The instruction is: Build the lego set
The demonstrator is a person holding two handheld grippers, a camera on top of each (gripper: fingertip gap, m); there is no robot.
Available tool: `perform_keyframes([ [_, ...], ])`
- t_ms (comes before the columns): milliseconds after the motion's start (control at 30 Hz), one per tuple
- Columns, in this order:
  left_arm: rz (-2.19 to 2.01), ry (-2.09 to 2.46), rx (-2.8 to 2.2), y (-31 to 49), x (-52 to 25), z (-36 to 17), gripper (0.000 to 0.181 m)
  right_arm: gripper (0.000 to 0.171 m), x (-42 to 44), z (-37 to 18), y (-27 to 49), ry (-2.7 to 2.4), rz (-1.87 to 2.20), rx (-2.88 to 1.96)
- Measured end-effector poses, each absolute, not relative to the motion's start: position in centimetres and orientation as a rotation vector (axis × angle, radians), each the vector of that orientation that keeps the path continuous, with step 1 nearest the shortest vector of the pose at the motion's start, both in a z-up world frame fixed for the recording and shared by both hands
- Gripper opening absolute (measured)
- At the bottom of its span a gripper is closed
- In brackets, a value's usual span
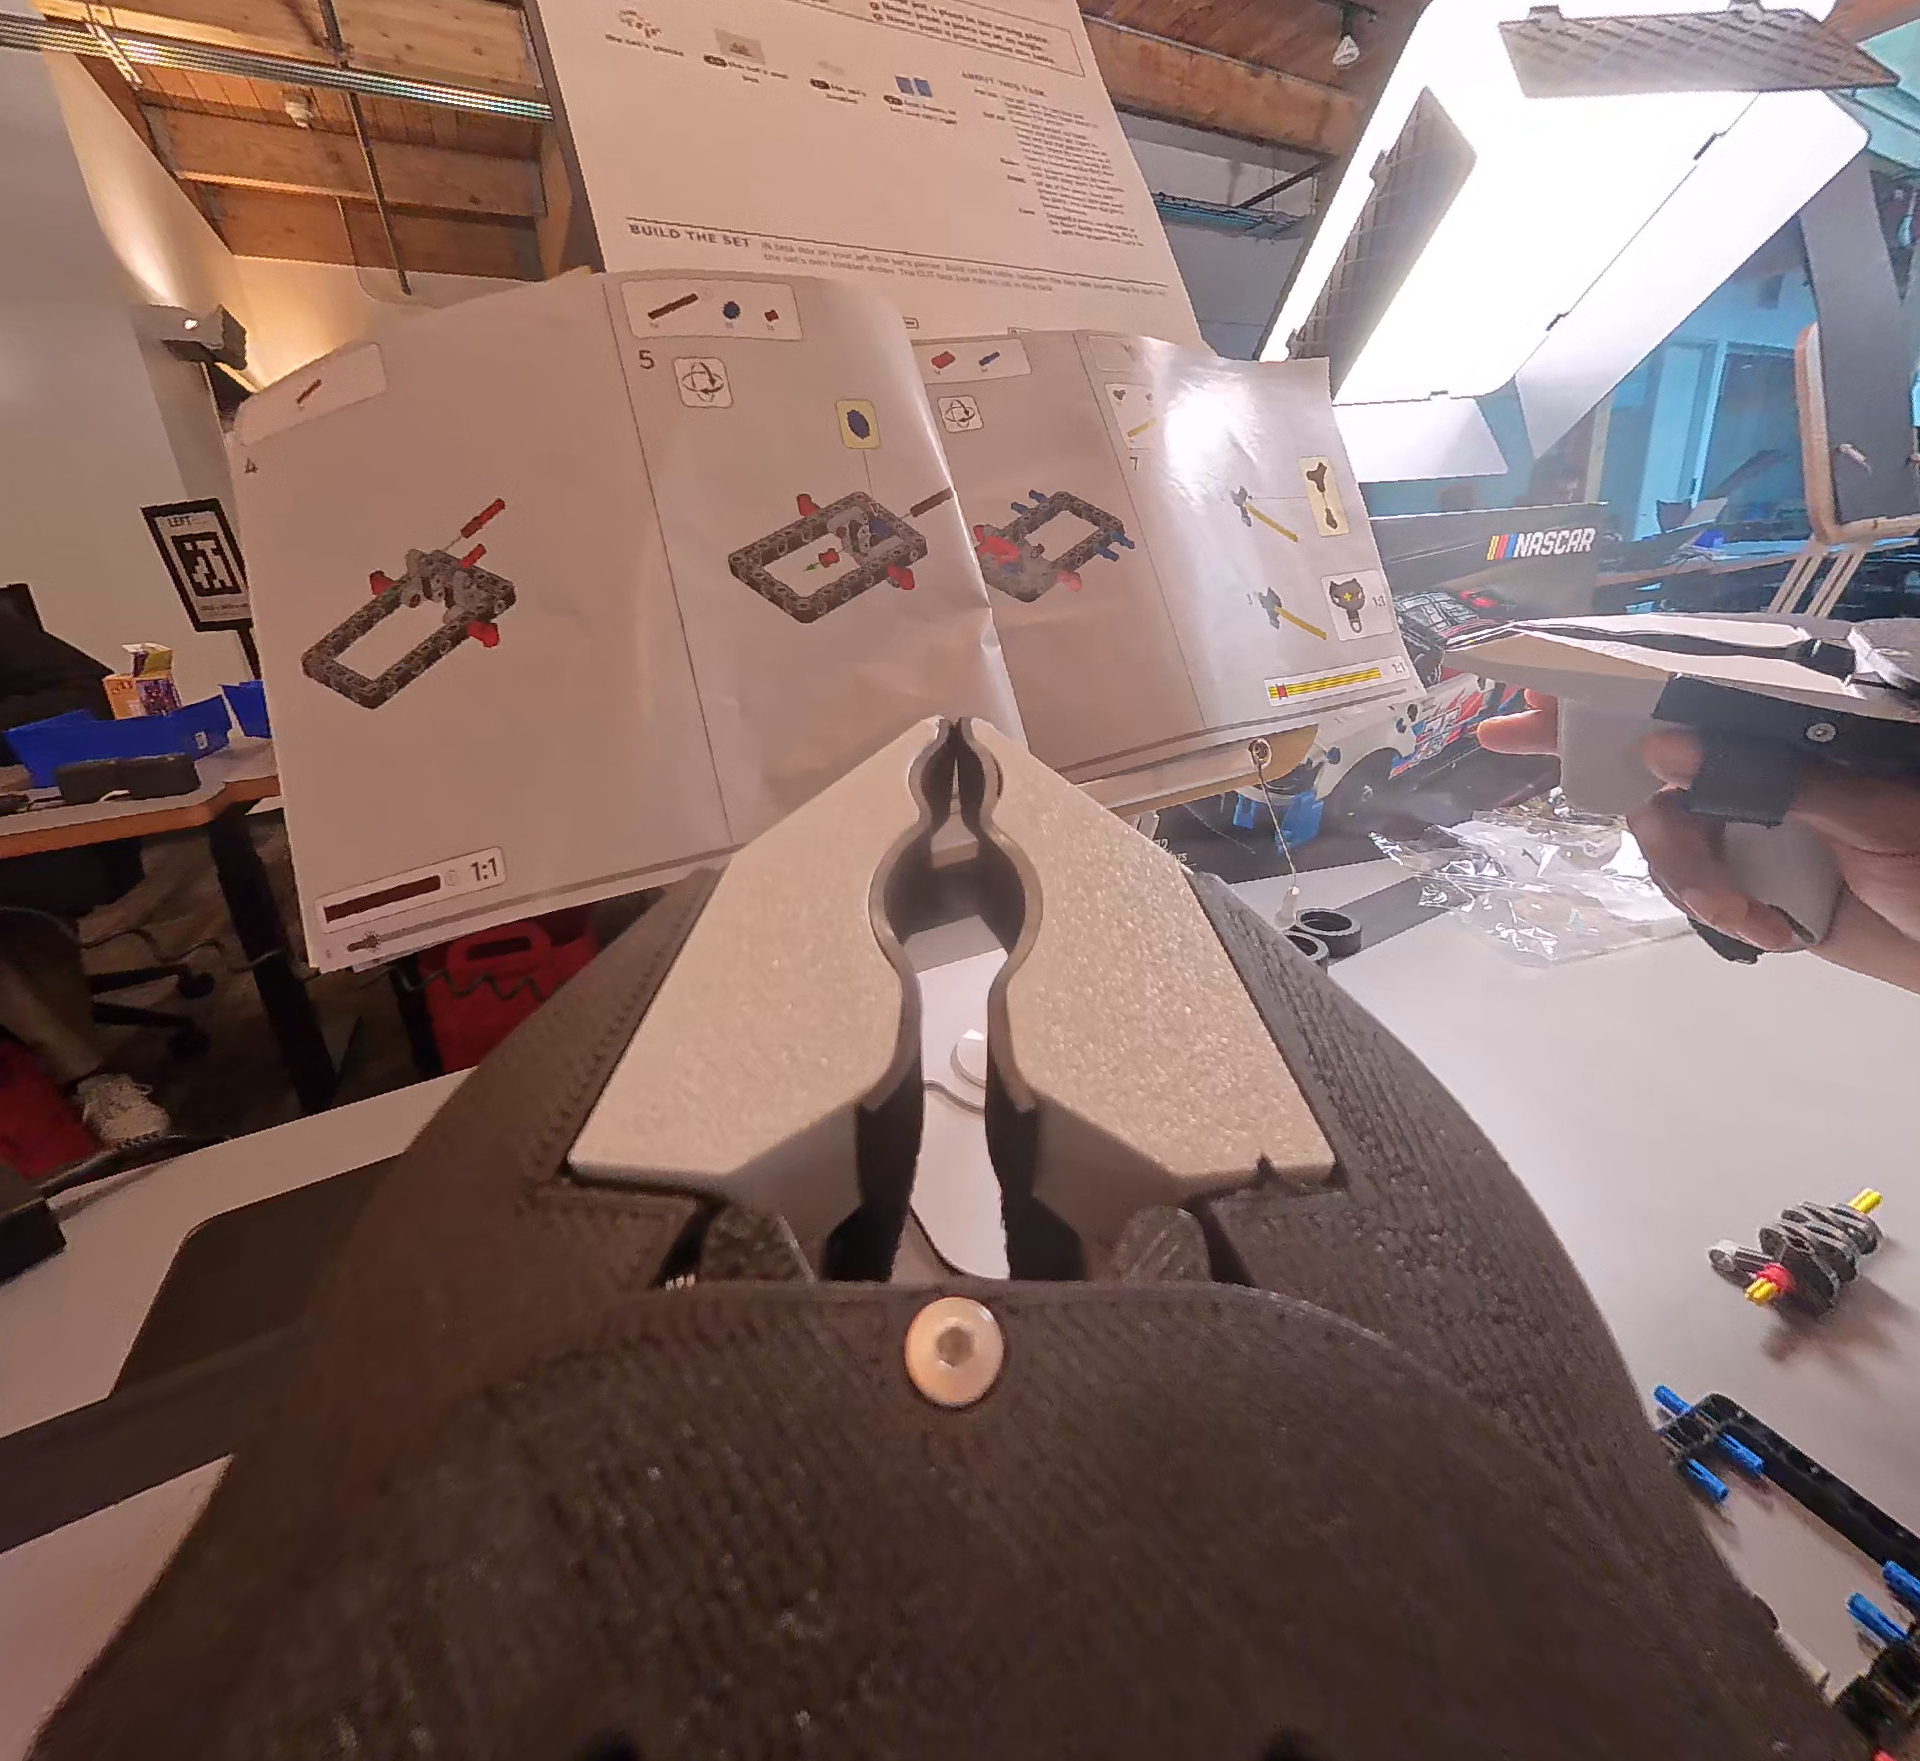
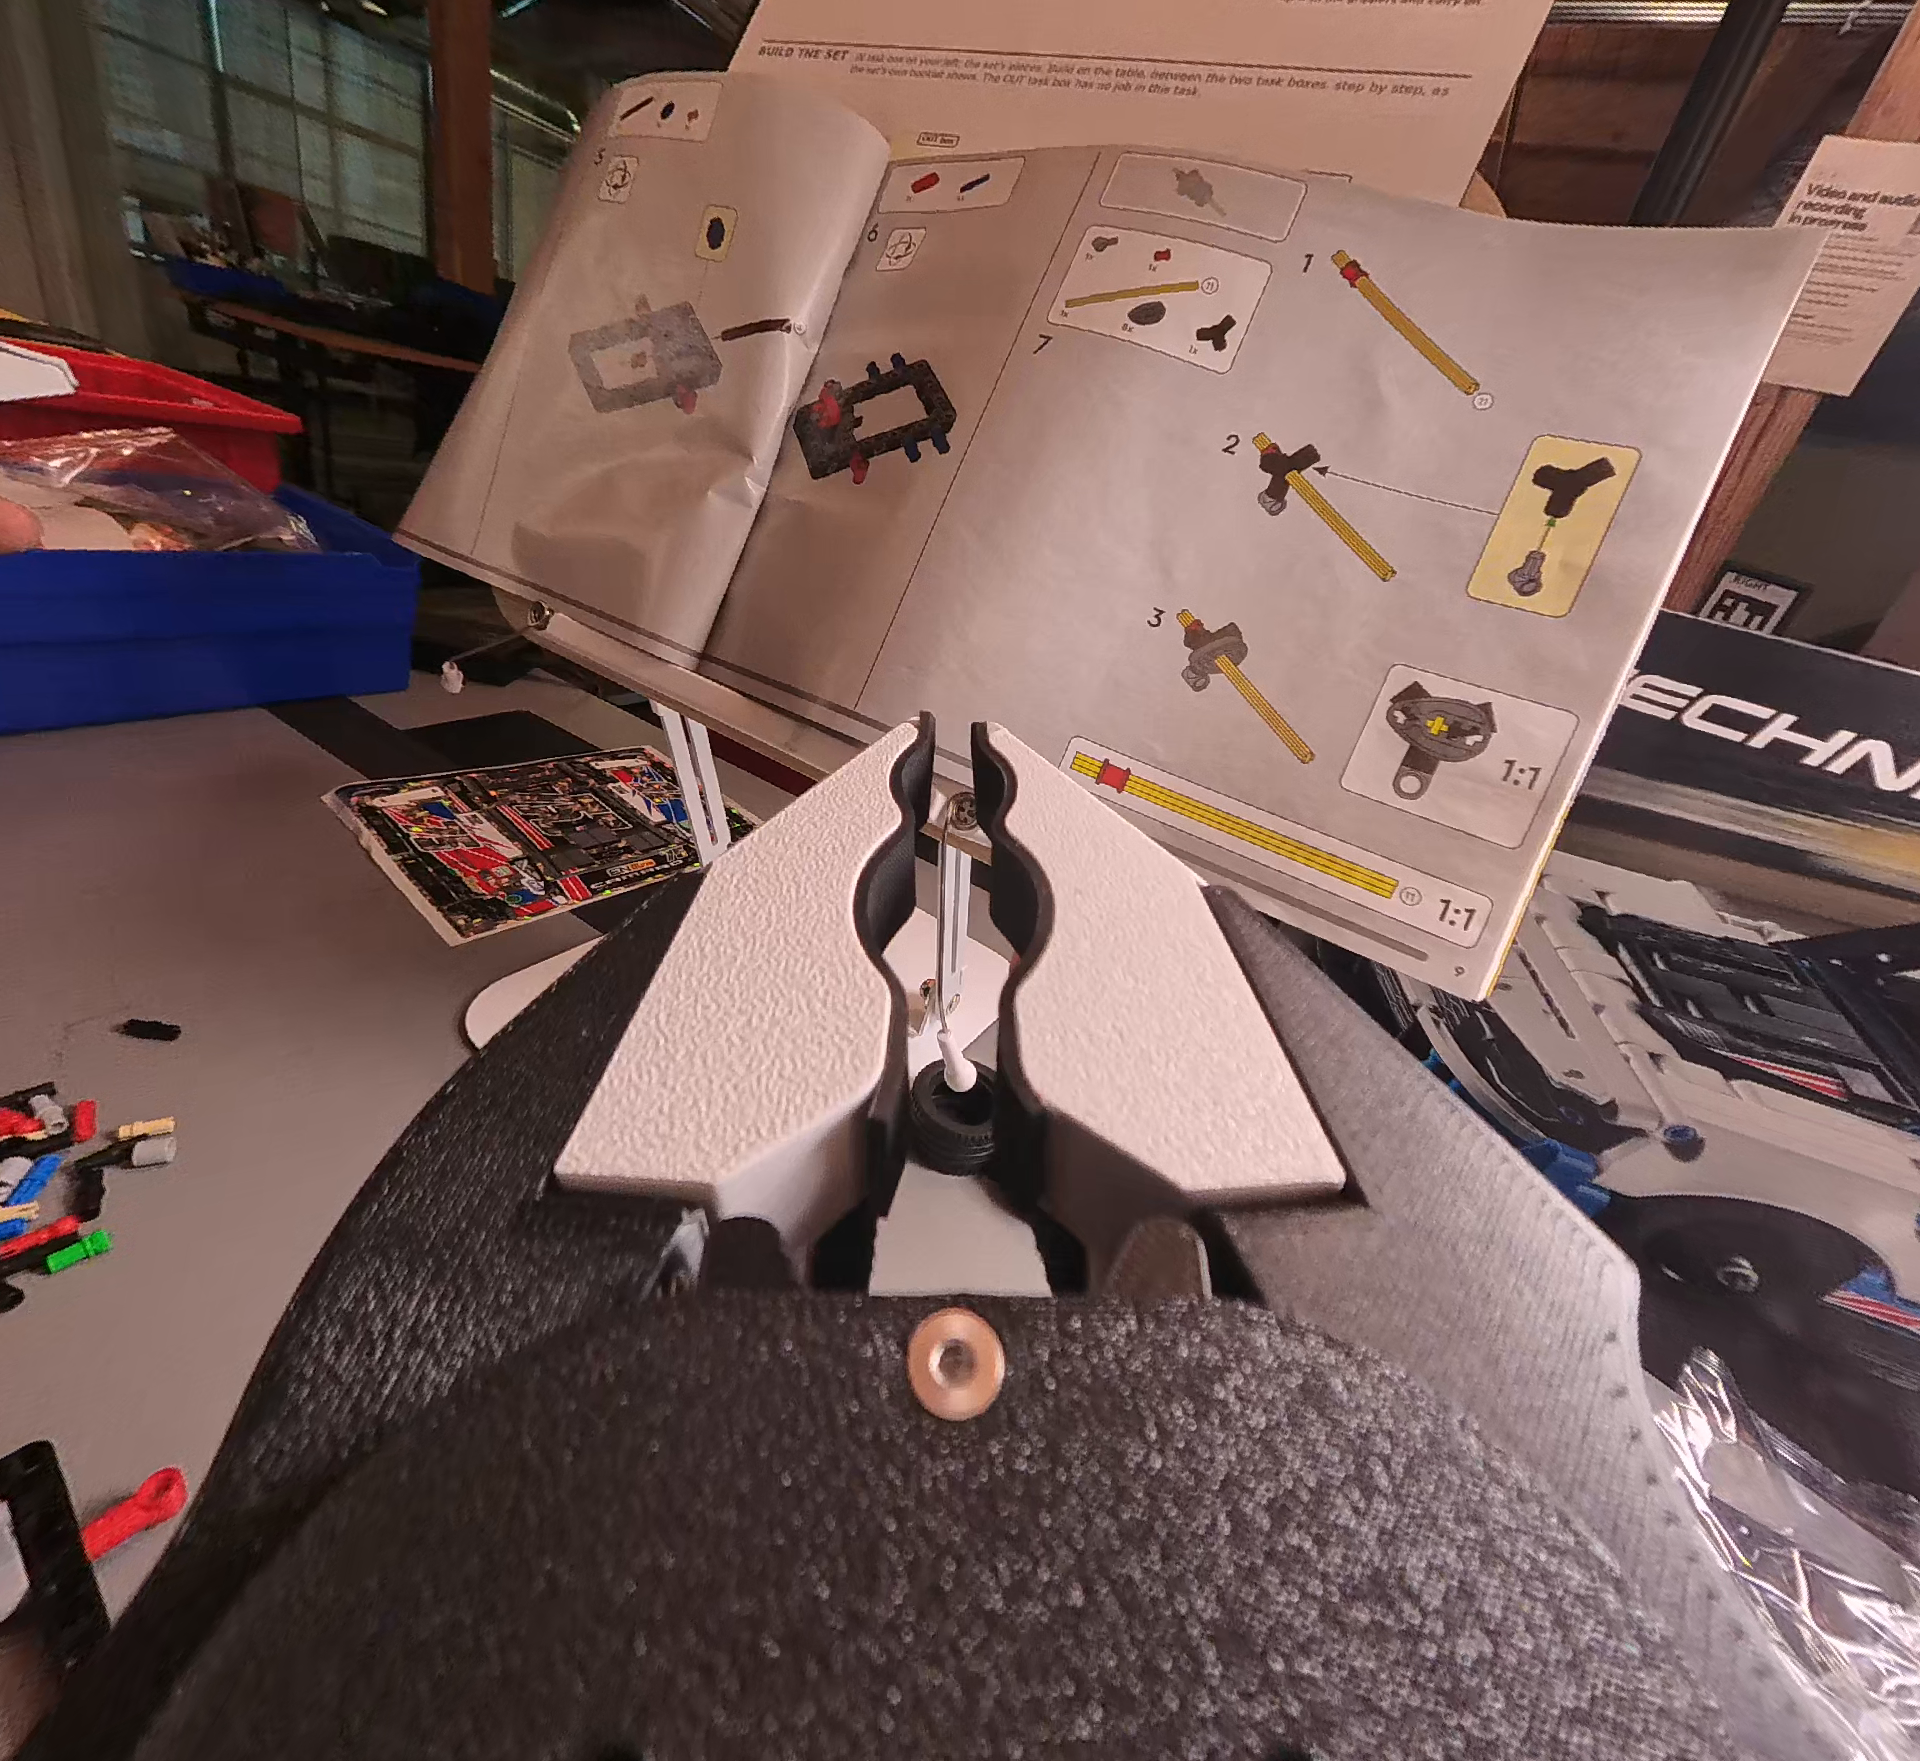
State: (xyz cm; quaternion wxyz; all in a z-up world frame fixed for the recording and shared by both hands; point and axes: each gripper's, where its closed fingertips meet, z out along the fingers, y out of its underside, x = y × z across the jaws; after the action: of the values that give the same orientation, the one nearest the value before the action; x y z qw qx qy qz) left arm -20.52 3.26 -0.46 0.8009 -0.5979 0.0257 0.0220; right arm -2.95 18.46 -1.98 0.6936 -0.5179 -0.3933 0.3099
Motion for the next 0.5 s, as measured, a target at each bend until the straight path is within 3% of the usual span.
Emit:
perform_keyframes([
  [500,0.065,0.066,-1.274,2.8,-20.3,0.6,0.0,0.005,-3.8,-2.7,17.8,-0.909,0.696,-1.158],
])
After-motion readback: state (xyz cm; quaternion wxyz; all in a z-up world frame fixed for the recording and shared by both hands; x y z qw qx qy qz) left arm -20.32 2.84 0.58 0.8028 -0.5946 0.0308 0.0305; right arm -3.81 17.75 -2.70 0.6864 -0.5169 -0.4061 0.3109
